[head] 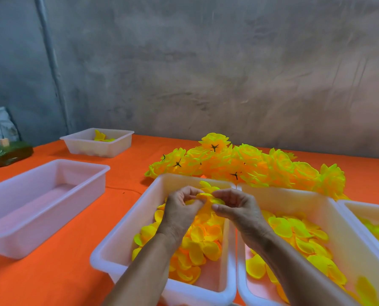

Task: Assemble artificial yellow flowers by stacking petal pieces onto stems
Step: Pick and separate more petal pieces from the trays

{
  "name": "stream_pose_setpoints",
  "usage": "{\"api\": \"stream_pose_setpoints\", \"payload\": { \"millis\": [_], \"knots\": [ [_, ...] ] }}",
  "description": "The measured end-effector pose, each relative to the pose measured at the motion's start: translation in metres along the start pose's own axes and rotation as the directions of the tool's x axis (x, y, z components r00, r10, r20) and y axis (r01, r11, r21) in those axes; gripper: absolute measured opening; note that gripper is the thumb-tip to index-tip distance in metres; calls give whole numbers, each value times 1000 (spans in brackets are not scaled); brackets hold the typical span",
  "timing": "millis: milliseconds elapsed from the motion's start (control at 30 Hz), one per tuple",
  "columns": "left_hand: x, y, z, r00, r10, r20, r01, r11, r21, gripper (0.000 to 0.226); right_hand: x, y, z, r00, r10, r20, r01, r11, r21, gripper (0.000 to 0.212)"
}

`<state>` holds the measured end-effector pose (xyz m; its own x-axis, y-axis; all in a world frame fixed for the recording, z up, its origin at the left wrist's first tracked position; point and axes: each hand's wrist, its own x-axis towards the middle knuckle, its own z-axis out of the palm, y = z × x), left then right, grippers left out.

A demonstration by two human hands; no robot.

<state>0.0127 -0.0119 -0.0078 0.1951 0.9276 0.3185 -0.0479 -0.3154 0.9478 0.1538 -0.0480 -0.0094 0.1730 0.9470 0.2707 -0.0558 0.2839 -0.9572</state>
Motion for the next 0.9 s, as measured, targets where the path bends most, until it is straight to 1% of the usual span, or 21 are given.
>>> {"api": "stream_pose_setpoints", "payload": {
  "millis": [67,100,167,233,300,333,400,467,567,633,700,767,900],
  "knots": [
    [-3,0,0,994,-27,102,23,999,38,12,-1,0,1,1000,-16,-12,16,1000,0,24],
    [-4,0,0,993,-33,111,28,999,45,12,-1,0,1,1000,-18,-14,18,1000,0,24],
    [-4,2,0,997,-29,69,30,999,-14,18,-1,-2,2,1000,-4,-10,4,1000,-4,24],
    [-2,4,-1,999,-34,34,38,992,-122,21,-1,-3,1,1000,17,16,-16,999,-35,22],
    [-1,6,-1,999,-42,32,47,982,-181,21,-3,-4,0,997,30,73,-23,995,-95,11],
    [-2,6,-1,998,-42,43,49,983,-178,21,-3,-5,-1,995,33,97,-22,993,-112,7],
    [-3,7,0,997,-39,62,47,990,-130,19,-4,-5,-2,993,31,110,-20,995,-98,11],
    [-3,7,1,998,-41,54,46,994,-96,17,-3,-6,-3,996,32,89,-28,999,-45,17],
    [-4,6,1,996,-73,48,76,995,-68,12,-3,-5,-2,997,35,66,-34,999,-13,17],
    [-5,6,1,991,-103,83,106,994,-34,6,-3,-4,-1,998,8,67,-5,999,-49,17],
    [-5,5,0,986,-129,104,130,992,-5,4,-3,-3,0,998,-21,67,26,996,-81,8],
    [-5,4,0,984,-141,108,141,990,10,3,-3,-1,1,997,-39,60,45,993,-108,11],
    [-4,1,-1,992,-91,89,86,994,64,5,-2,1,4,998,-58,31,62,986,-153,17]
  ]
}}
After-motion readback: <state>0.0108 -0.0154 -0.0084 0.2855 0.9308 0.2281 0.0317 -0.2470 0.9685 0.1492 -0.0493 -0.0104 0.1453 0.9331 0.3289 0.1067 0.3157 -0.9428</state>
